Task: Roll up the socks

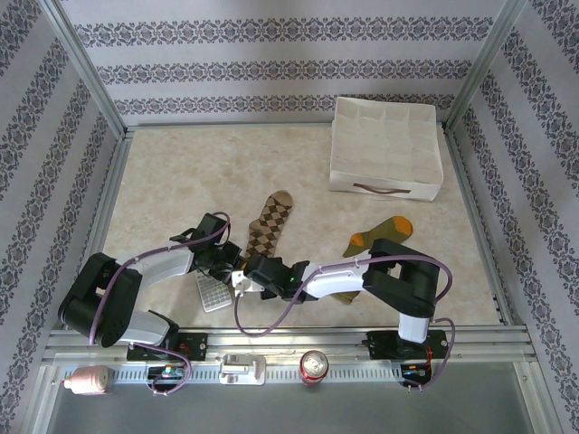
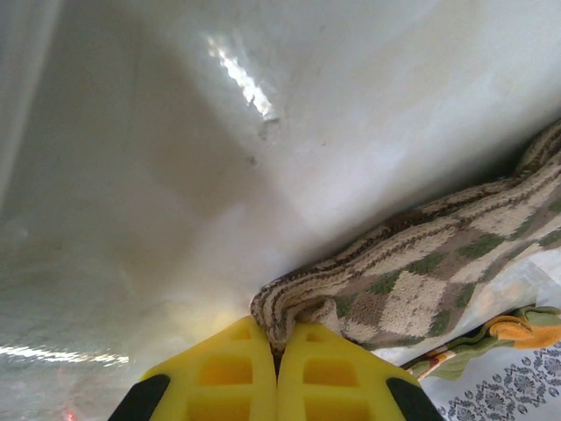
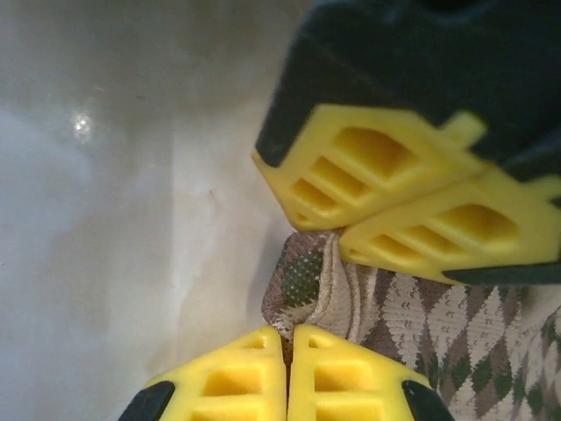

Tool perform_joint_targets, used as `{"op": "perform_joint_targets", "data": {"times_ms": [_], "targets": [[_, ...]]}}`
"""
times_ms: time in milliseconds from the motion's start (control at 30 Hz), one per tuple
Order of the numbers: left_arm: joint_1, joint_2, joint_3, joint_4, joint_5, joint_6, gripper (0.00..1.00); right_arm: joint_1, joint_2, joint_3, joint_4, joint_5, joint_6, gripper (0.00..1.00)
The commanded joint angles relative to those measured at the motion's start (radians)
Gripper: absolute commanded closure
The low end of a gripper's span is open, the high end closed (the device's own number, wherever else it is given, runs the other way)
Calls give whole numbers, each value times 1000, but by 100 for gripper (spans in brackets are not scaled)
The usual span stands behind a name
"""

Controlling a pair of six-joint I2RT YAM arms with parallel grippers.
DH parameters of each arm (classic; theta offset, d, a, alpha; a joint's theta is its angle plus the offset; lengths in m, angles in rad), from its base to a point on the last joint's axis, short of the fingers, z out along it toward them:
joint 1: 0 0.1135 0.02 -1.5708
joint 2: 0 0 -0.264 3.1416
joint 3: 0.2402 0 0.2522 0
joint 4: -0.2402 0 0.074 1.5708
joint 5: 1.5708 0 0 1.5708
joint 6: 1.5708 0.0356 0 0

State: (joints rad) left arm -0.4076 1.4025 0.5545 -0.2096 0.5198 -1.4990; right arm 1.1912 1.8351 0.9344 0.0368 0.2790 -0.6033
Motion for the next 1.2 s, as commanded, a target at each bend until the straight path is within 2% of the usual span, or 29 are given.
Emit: {"op": "perform_joint_targets", "data": {"times_ms": [0, 167, 367, 567, 900, 1167], "targets": [[23, -10, 0, -85, -9, 21, 92, -57, -12, 1, -142, -146, 117, 100], [61, -49, 4, -80, 16, 9, 67, -140, -9, 38, -235, -397, 220, 100], [92, -99, 16, -110, 9, 7, 54, -232, 26, 89, -294, -636, 301, 100], [87, -149, 4, -75, 18, 2, 53, -309, 75, 139, -319, -813, 378, 100], [-13, -149, -59, 85, 3, -75, 53, -440, 187, 203, -357, -1084, 525, 100], [-80, -34, -20, 166, -19, -103, 49, -484, 235, 217, -382, -1184, 569, 100]]}}
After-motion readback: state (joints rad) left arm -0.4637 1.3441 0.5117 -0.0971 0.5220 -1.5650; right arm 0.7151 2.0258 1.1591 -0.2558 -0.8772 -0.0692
